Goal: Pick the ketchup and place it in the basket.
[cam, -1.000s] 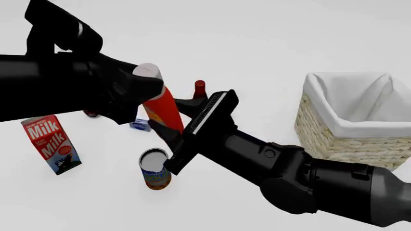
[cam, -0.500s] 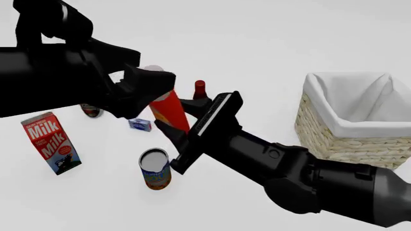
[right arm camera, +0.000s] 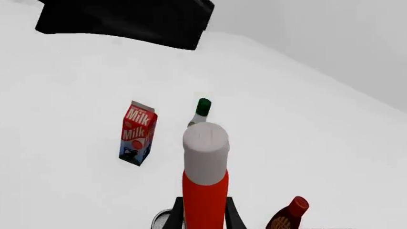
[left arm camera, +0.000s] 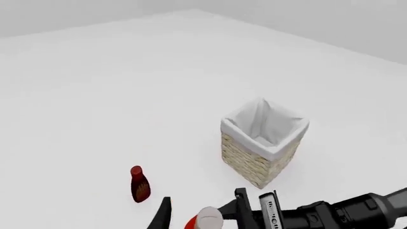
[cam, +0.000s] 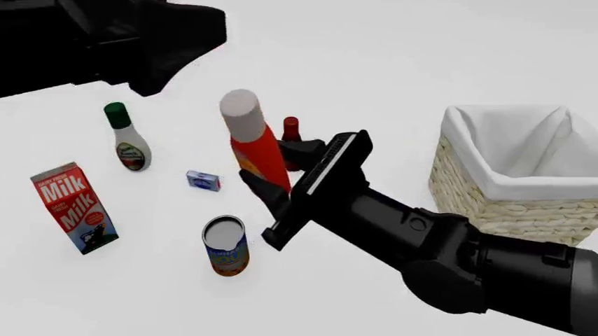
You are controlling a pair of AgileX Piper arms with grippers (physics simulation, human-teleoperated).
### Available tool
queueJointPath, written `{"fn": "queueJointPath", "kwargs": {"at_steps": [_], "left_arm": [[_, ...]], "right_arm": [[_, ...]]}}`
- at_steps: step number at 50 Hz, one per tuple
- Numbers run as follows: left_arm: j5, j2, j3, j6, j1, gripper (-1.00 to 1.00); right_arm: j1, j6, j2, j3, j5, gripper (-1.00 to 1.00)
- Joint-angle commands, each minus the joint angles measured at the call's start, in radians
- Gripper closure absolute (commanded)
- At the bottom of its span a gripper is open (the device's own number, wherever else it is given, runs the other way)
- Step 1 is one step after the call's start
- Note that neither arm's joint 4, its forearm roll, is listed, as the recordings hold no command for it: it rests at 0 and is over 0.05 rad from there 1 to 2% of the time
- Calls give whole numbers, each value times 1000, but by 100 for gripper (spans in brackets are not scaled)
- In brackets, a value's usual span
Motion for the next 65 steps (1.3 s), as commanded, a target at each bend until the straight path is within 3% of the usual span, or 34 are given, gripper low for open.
{"fn": "queueJointPath", "kwargs": {"at_steps": [1,9,20,22,25,27,30,40,47,56,65], "left_arm": [[-13,-76,-50,-71,71,-100],[-39,-131,-10,-87,134,-100],[-106,-208,95,-30,249,-100],[-143,-238,135,37,289,-100],[-175,-265,195,46,308,-100],[-182,-266,221,-2,320,-100],[-203,-282,249,4,338,-100],[-258,-310,339,-72,423,-100],[-311,-327,399,-17,477,-100],[-374,-325,451,-57,582,-100],[-438,-335,514,-33,634,-100]], "right_arm": [[-35,19,-63,4,21,100],[-82,23,-121,-10,68,100],[-170,34,-222,-16,137,100],[-187,34,-241,-13,150,100],[-223,40,-275,-6,162,100],[-241,45,-294,-8,179,100],[-254,41,-318,-4,193,100],[-362,50,-406,5,251,100],[-419,69,-443,18,268,100],[-559,80,-490,34,273,100],[-658,93,-507,59,260,100]]}}
